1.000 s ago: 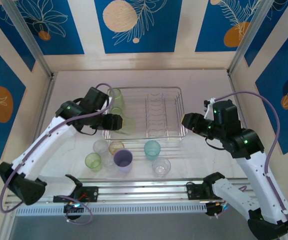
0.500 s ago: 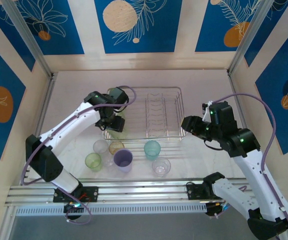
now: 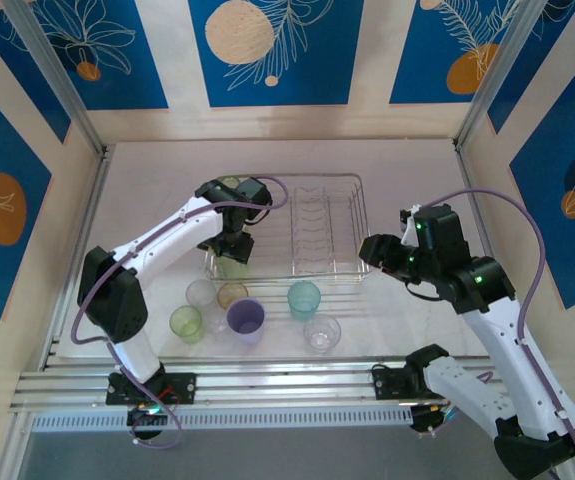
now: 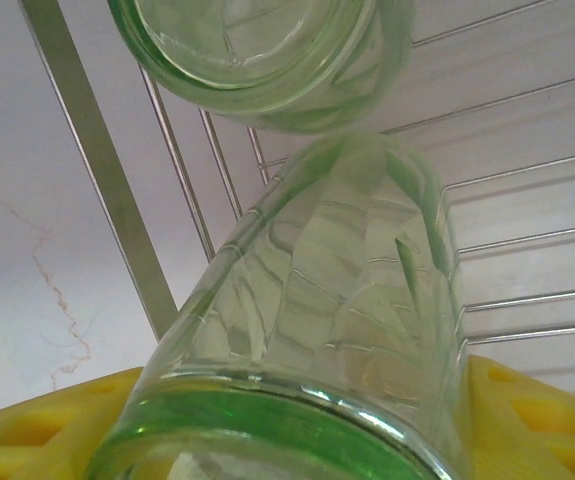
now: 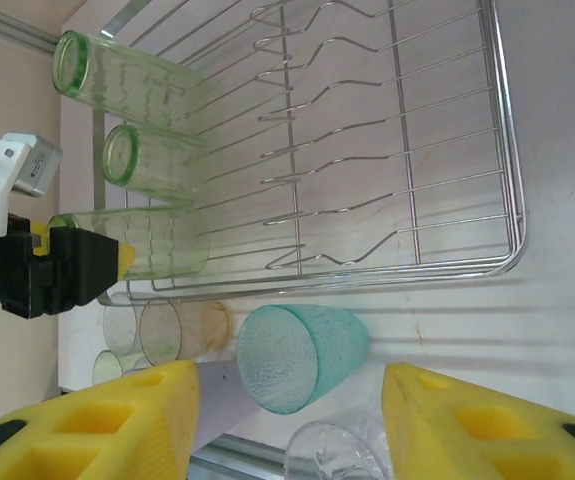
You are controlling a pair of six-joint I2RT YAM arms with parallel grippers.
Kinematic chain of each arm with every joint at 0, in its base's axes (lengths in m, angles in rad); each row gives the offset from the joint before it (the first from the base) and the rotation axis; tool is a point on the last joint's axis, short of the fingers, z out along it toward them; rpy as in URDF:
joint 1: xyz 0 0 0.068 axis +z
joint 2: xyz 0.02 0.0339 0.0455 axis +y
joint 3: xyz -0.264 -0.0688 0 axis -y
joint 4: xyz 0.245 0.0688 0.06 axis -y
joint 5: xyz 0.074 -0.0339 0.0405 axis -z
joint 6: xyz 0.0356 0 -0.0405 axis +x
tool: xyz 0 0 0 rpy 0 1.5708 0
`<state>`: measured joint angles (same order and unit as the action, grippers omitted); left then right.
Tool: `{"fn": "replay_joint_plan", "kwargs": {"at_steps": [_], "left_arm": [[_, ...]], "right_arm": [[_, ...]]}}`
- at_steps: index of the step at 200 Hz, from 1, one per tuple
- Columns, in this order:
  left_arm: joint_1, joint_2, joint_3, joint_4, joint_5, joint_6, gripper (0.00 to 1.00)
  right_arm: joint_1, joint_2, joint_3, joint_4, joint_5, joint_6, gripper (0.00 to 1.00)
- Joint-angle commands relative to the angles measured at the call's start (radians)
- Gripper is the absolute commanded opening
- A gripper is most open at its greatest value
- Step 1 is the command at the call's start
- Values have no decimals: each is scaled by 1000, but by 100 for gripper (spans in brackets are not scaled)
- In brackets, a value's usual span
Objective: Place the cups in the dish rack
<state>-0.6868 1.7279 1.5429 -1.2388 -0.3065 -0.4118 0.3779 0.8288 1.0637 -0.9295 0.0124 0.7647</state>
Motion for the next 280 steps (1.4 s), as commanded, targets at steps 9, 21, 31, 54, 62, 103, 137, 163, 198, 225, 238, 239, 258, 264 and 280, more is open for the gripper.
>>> {"fn": "replay_joint_plan", "kwargs": {"at_steps": [9,21,31,54,62,103,137,163,198,225,238,239,258,264,280], "left_arm": [[-11,27,-4,8,-23,7,18],[-10,32,-9,15,-27,6,27],[-10,35,-13,18,-29,4,36],[-10,33,-28,27,-28,2,48],[-11,29,-33,29,-25,2,52],[-11,-18,-69,72,-55,-14,58],[-11,-48,-99,133,-90,-36,55],[-11,-48,-115,151,-94,-48,59],[-10,-53,-133,153,-85,-55,73],[-10,-77,-132,147,-95,-59,88],[-10,-94,-130,148,-93,-62,100],[-11,-95,-130,148,-93,-62,100],[-10,-123,-129,155,-85,-65,100],[-11,-130,-127,157,-82,-67,100],[-12,-158,-124,157,-84,-74,100]], "right_arm": [[24,27,-1,0,-40,-22,52],[42,38,3,-3,-34,-28,53],[58,49,10,-6,-32,-34,54],[100,82,29,-13,-29,-55,56],[118,96,37,-18,-21,-60,56],[207,160,62,-29,21,-80,57],[234,176,67,-30,52,-76,56],[240,174,71,-31,55,-76,56],[243,182,73,-32,37,-79,57],[256,204,84,-32,27,-83,56],[270,221,91,-32,28,-86,56],[271,222,92,-32,27,-86,56],[296,246,103,-35,33,-90,56],[304,253,106,-35,35,-91,56],[320,273,118,-37,34,-91,56]]}}
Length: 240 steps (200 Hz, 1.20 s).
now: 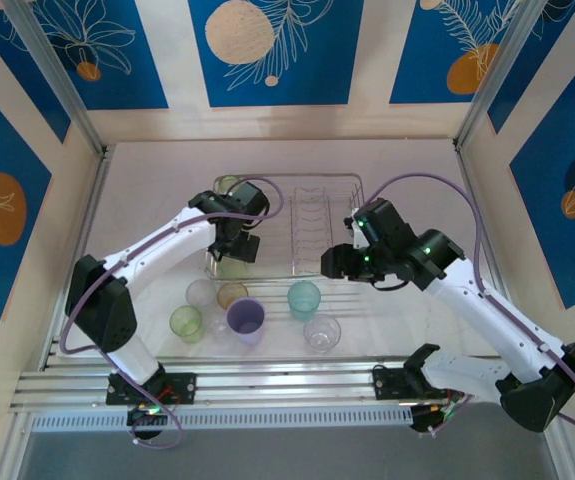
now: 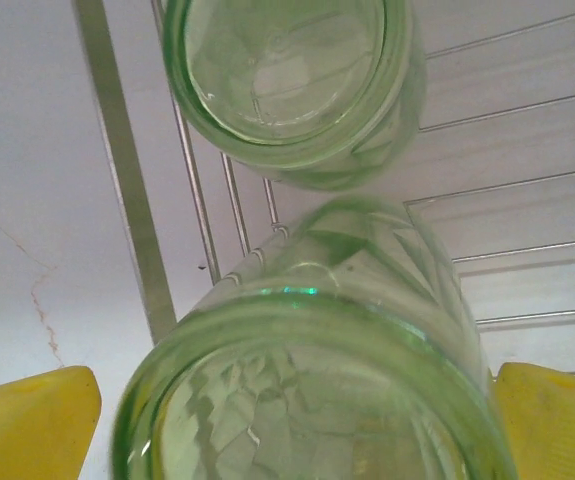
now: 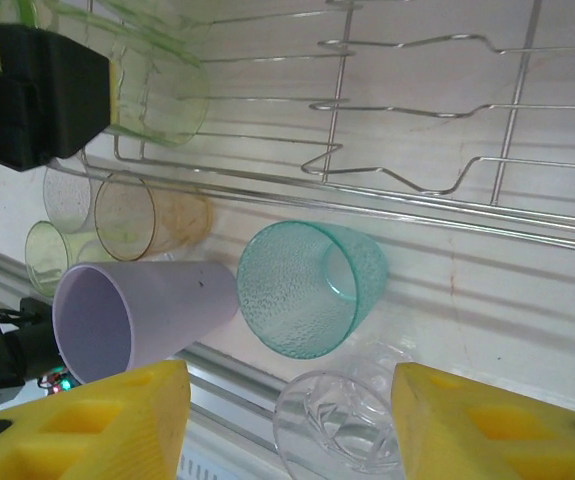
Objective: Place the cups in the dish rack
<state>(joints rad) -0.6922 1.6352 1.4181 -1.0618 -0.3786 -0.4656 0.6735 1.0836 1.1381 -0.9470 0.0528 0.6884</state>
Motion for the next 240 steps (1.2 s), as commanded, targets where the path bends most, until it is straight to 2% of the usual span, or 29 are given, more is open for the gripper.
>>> {"fn": "replay_joint_plan", "kwargs": {"at_steps": [1,23,58,79,98,125,145,180,199,240], "left_arm": [[-7,-66,1,-20,-12,-20,100],[-7,-131,1,-8,-33,-30,100],[-6,-300,-67,81,-126,-36,100],[-3,-454,-179,196,-186,-42,100],[-4,-615,-314,301,-245,-107,100],[-3,-843,-513,468,-222,-152,100],[-2,-956,-606,516,-218,-174,100],[-3,-1032,-650,479,-253,-194,100],[-3,-1037,-648,454,-265,-193,100],[-2,-1044,-669,458,-251,-189,100]], "right_arm": [[26,19,44,-19,-6,-15,56],[60,53,72,-21,-13,-21,57],[179,170,137,-29,-5,-26,58],[254,269,181,-31,12,-26,59],[310,365,229,-35,28,-29,59],[371,494,312,-46,41,-42,61],[417,582,394,-80,74,-59,62],[457,698,485,-141,109,-82,59],[466,736,506,-164,123,-80,49],[483,782,535,-205,158,-81,46]]}}
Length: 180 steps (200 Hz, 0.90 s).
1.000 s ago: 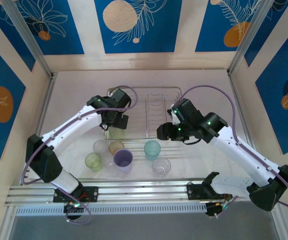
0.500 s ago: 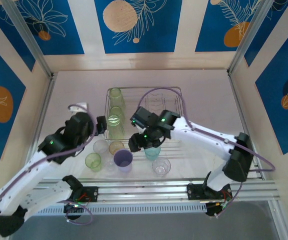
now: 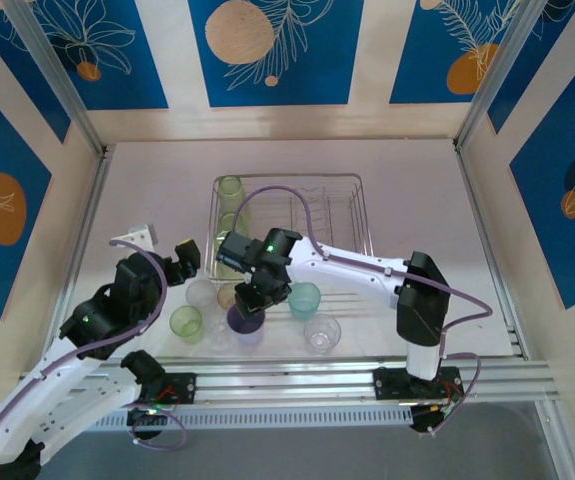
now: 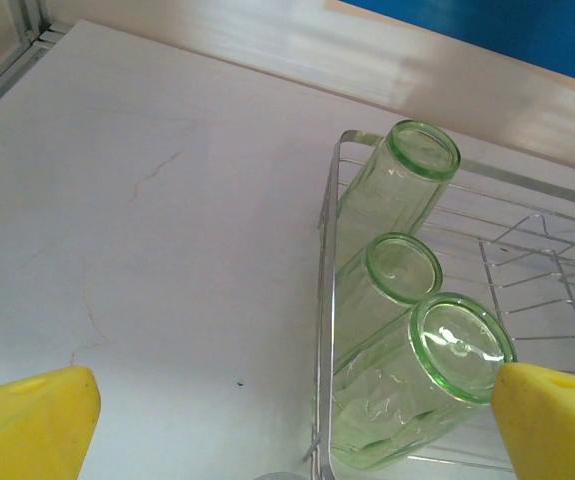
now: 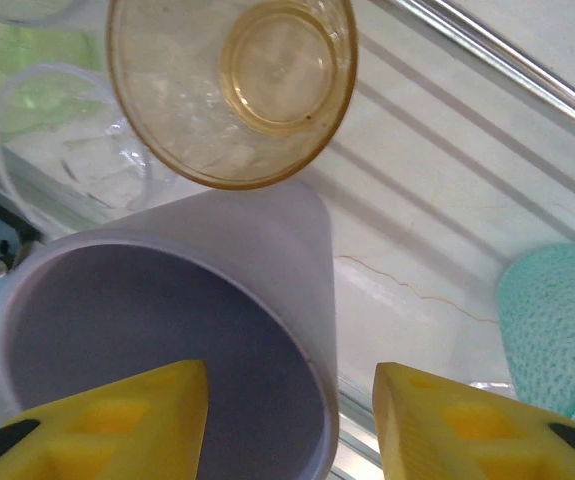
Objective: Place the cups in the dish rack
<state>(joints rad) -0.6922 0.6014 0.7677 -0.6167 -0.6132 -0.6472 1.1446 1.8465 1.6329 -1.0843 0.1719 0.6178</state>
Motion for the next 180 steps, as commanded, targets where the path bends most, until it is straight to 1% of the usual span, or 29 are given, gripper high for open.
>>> {"fn": "replay_joint_plan", "kwargs": {"at_steps": [1,27,41,49,64,75,94,110,128,142,161,180], "left_arm": [[-2,-10,-19,13,-17,-9,100],[-3,-11,-32,23,-1,-8,100],[-2,-12,-41,32,4,-9,100],[-2,-16,-54,52,11,-6,100],[-1,-30,-83,109,51,26,100],[-1,-48,-106,144,81,43,100],[-1,-78,-129,185,123,64,100],[2,-106,-150,229,165,82,100],[5,-132,-185,321,268,118,100],[6,-144,-208,412,389,141,100],[7,-140,-227,532,559,163,100],[9,-113,-243,677,743,173,100]], "right_arm": [[12,21,41,-69,40,-10,46],[22,48,52,-93,65,-13,37],[25,58,51,-99,94,-7,24],[27,60,48,-103,108,-4,20],[28,58,51,-123,128,6,7],[31,43,53,-140,139,8,0],[32,-12,39,-177,160,12,0],[20,-98,-21,-168,163,-2,0],[-26,-239,-134,-104,85,-36,0],[-88,-381,-229,-37,-8,-52,0],[-226,-604,-340,72,-168,-60,0],[-428,-825,-437,192,-353,-41,0]]}}
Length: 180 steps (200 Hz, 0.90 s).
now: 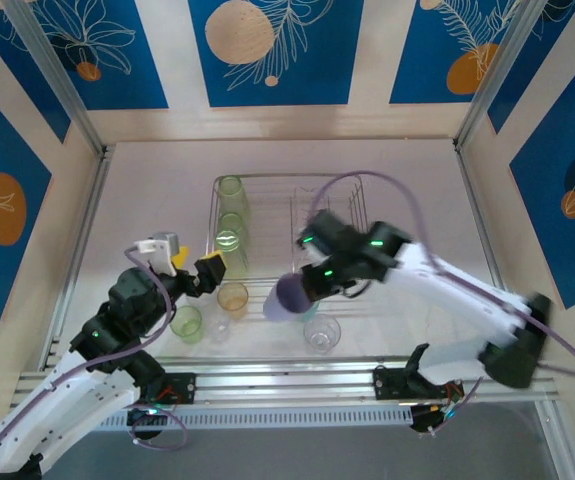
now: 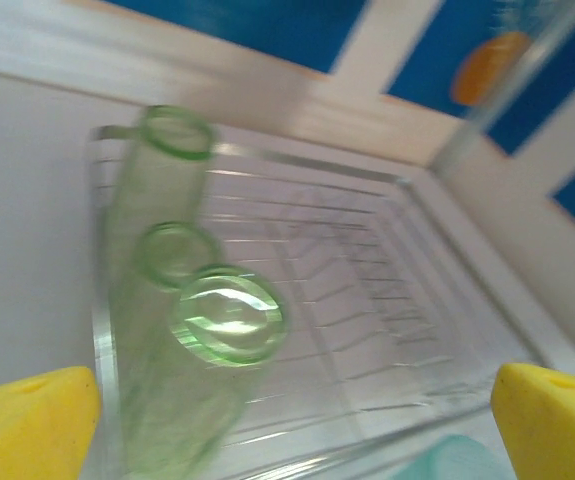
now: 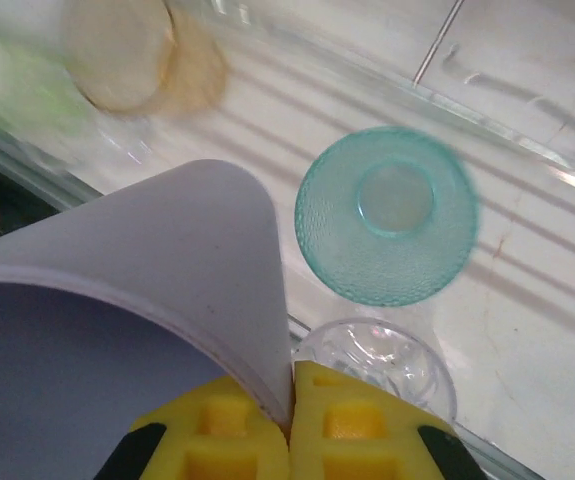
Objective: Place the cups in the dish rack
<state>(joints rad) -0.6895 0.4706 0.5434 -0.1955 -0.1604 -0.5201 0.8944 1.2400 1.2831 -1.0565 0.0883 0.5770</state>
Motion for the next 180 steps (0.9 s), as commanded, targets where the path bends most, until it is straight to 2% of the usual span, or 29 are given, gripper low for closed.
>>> {"fn": "replay_joint_plan", "kwargs": {"at_steps": [1,27,50,73,105,134,180], "left_arm": [[6,20,-20,265,303,45,100],[7,125,-19,479,557,-4,100],[7,276,26,614,765,-69,100],[7,400,42,782,899,-162,100],[7,490,67,923,972,-239,100],[7,510,70,1000,981,-264,100],[11,502,83,965,952,-247,100]], "right_arm": [[-190,-229,-91,170,-281,1,0],[-494,-384,-134,281,-583,34,0],[-630,-390,-154,388,-799,88,0],[-635,-370,-181,492,-889,143,0],[-596,-334,-182,522,-891,153,0],[-557,-308,-186,529,-886,149,0],[-497,-272,-182,519,-864,128,0]]}}
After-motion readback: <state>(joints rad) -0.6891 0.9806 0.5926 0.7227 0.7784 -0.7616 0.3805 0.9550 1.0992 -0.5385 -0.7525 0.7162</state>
